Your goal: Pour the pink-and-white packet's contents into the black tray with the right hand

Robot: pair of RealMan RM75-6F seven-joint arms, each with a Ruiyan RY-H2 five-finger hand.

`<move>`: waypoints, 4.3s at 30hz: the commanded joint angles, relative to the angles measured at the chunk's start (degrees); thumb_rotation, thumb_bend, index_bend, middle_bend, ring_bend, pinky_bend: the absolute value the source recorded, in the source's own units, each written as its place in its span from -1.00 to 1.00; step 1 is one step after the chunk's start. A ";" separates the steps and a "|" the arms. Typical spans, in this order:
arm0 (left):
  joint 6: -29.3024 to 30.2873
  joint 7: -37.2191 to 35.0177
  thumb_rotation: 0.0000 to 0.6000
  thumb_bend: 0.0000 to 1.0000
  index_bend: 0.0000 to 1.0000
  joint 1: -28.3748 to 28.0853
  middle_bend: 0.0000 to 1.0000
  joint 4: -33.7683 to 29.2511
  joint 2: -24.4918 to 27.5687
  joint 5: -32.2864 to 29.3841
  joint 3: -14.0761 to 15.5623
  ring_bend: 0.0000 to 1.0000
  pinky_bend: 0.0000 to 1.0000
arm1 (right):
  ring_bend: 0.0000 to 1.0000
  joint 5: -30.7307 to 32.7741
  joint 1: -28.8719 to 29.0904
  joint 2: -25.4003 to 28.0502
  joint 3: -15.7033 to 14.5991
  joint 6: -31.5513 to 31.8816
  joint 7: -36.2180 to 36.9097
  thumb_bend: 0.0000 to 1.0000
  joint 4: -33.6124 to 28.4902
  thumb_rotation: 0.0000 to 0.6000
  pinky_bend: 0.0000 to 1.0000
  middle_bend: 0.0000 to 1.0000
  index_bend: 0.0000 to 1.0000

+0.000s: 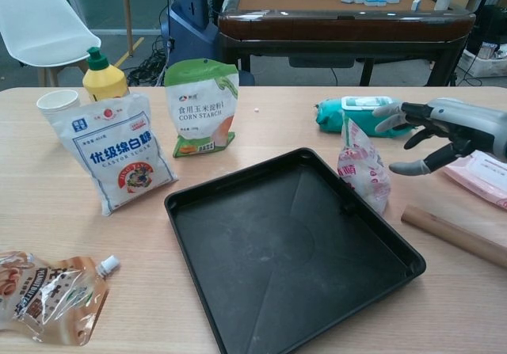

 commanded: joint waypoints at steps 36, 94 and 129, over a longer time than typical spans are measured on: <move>1.68 2.35 1.00 -0.59 -0.80 1.06 -0.80 -2.38 0.12 0.44 0.47 -0.84 -0.82 | -0.76 -14.15 10.04 -8.86 -7.30 -4.12 5.74 -1.00 23.17 1.00 -0.60 -0.50 -0.84; 2.37 -1.02 1.00 -0.59 -0.80 1.35 -0.80 -1.62 0.55 1.54 0.34 -0.84 -0.82 | -0.04 -16.18 14.29 4.61 -4.19 3.09 -41.57 -0.26 -0.36 1.00 0.06 0.08 0.02; 3.62 -4.73 1.00 -0.59 -0.80 2.73 -0.80 0.35 0.24 2.36 0.70 -0.84 -0.82 | -0.14 -3.82 19.70 3.68 -5.05 -6.18 -88.04 -0.26 -7.33 1.00 0.03 0.04 0.02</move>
